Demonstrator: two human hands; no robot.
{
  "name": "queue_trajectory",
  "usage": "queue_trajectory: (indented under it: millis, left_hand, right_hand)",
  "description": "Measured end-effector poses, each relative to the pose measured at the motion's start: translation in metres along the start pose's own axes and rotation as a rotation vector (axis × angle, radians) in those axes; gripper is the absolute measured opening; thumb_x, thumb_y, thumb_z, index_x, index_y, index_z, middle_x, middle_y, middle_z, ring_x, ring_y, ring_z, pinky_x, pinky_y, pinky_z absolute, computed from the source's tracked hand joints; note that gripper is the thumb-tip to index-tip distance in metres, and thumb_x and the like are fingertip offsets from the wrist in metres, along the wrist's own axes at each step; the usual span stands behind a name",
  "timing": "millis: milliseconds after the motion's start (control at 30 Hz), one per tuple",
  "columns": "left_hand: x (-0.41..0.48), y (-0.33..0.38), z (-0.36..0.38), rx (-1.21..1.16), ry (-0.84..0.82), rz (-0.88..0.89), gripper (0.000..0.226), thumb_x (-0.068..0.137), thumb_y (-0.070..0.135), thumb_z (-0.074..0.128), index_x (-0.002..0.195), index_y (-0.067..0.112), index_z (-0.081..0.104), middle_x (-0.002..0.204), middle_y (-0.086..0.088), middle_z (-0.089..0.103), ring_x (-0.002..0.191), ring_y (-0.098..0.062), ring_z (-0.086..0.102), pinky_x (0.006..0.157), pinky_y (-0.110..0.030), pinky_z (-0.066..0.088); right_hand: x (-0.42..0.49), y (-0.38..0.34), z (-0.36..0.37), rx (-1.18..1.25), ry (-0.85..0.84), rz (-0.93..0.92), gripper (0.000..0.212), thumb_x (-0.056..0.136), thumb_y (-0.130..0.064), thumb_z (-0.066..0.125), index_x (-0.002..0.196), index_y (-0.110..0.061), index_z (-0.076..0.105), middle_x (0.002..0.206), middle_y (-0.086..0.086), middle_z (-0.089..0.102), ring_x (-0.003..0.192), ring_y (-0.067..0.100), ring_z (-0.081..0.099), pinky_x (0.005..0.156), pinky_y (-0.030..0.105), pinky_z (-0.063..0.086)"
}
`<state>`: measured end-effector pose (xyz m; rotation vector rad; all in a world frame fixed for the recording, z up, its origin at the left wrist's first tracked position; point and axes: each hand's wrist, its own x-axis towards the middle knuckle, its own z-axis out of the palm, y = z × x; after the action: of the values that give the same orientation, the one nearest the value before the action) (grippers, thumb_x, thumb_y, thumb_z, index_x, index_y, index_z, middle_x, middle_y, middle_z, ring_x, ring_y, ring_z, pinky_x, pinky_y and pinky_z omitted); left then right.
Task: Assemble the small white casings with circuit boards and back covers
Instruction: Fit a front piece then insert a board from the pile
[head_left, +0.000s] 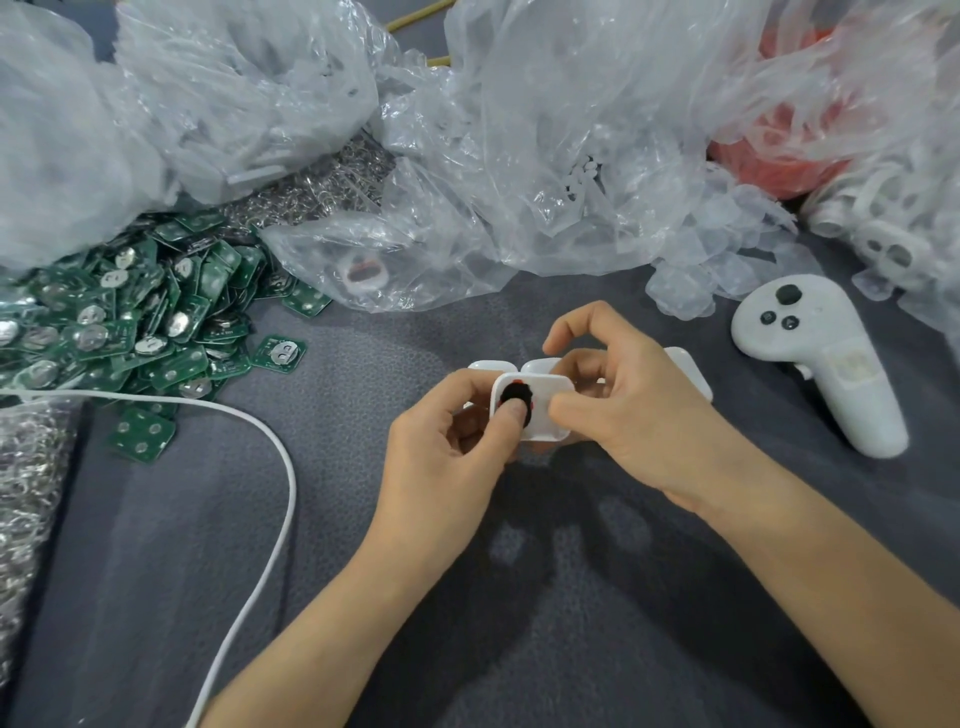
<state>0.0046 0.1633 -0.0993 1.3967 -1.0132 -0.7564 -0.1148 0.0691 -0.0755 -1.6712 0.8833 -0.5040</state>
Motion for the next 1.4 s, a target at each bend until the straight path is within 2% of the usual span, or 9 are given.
queue_trajectory:
  millis: [133,267,433,633,733,833,933,1200,1400]
  left_hand:
    - [-0.002,-0.003,0.000,0.057,-0.022,-0.019,0.012,0.084,0.014,0.070,0.090,0.022,0.062,0.075,0.009,0.067,0.062,-0.004,0.063,0.057,-0.017,0.049]
    - [-0.002,-0.010,0.001,0.140,0.026,-0.051,0.019,0.085,0.009,0.069,0.084,0.024,0.058,0.070,0.002,0.067,0.061,-0.014,0.064,0.059,-0.030,0.054]
    - [-0.001,-0.009,0.002,0.027,-0.002,-0.120,0.012,0.088,0.011,0.063,0.087,0.017,0.053,0.071,-0.001,0.072,0.063,-0.017,0.072,0.058,-0.024,0.057]
    - [0.004,-0.008,-0.002,-0.209,0.106,-0.176,0.021,0.088,-0.006,0.057,0.087,0.012,0.067,0.077,-0.010,0.073,0.069,-0.026,0.073,0.059,-0.022,0.057]
    - [0.006,-0.008,-0.003,-0.252,0.122,-0.185,0.027,0.089,-0.007,0.054,0.081,0.015,0.068,0.076,-0.013,0.072,0.068,-0.028,0.073,0.057,-0.021,0.056]
    - [0.006,-0.008,-0.003,-0.241,0.117,-0.183,0.022,0.090,-0.006,0.054,0.084,0.011,0.067,0.076,-0.015,0.072,0.069,-0.028,0.073,0.057,-0.021,0.055]
    - [0.007,-0.009,-0.004,-0.264,0.127,-0.201,0.016,0.092,-0.005,0.052,0.089,0.005,0.064,0.079,-0.018,0.071,0.069,-0.029,0.073,0.057,-0.022,0.055]
    - [0.010,-0.007,-0.010,-0.417,0.048,-0.247,0.024,0.090,0.019,0.049,0.089,0.017,0.073,0.087,-0.025,0.071,0.074,-0.037,0.071,0.060,-0.028,0.057]
    - [0.012,-0.010,-0.013,-0.487,-0.047,-0.274,0.036,0.084,0.011,0.048,0.117,0.012,0.062,0.103,-0.022,0.069,0.081,-0.040,0.071,0.065,-0.030,0.057]
  right_hand:
    - [-0.001,0.002,-0.001,0.014,-0.001,0.020,0.031,0.072,-0.001,0.066,0.093,-0.018,0.051,0.074,0.010,0.065,0.066,0.033,0.067,0.065,0.048,0.059]
    - [-0.004,0.001,-0.004,-0.118,0.039,-0.005,0.021,0.071,-0.004,0.072,0.079,-0.016,0.056,0.071,0.004,0.064,0.063,0.015,0.066,0.052,0.018,0.053]
    - [-0.009,-0.001,0.005,-0.286,0.154,-0.059,0.020,0.074,-0.011,0.074,0.071,-0.021,0.057,0.069,-0.003,0.066,0.060,0.010,0.065,0.057,0.024,0.053]
    - [-0.002,-0.015,-0.018,-0.373,0.333,-0.141,0.013,0.071,-0.042,0.069,0.068,-0.030,0.065,0.065,-0.018,0.066,0.059,-0.001,0.061,0.056,0.009,0.042]
    - [0.025,-0.011,-0.063,-0.671,0.531,-0.142,0.008,0.080,-0.031,0.070,0.081,-0.024,0.067,0.080,-0.011,0.068,0.079,0.007,0.063,0.065,0.021,0.042]
    - [0.054,0.004,-0.087,-1.055,0.390,0.074,0.029,0.084,-0.031,0.068,0.107,-0.014,0.063,0.111,0.009,0.061,0.101,0.028,0.056,0.074,0.031,0.038]
    - [0.063,0.013,-0.085,-1.133,0.274,0.118,0.034,0.084,-0.027,0.069,0.112,-0.012,0.058,0.116,0.012,0.055,0.104,0.031,0.054,0.080,0.036,0.044]
    - [0.053,0.007,-0.093,-0.795,0.326,0.056,0.015,0.078,-0.029,0.077,0.077,-0.017,0.067,0.083,0.000,0.067,0.079,0.016,0.061,0.067,0.029,0.046]
    - [0.027,-0.015,-0.072,0.130,0.148,0.030,0.008,0.068,-0.006,0.077,0.070,-0.010,0.071,0.066,0.005,0.069,0.063,0.018,0.063,0.058,0.027,0.058]
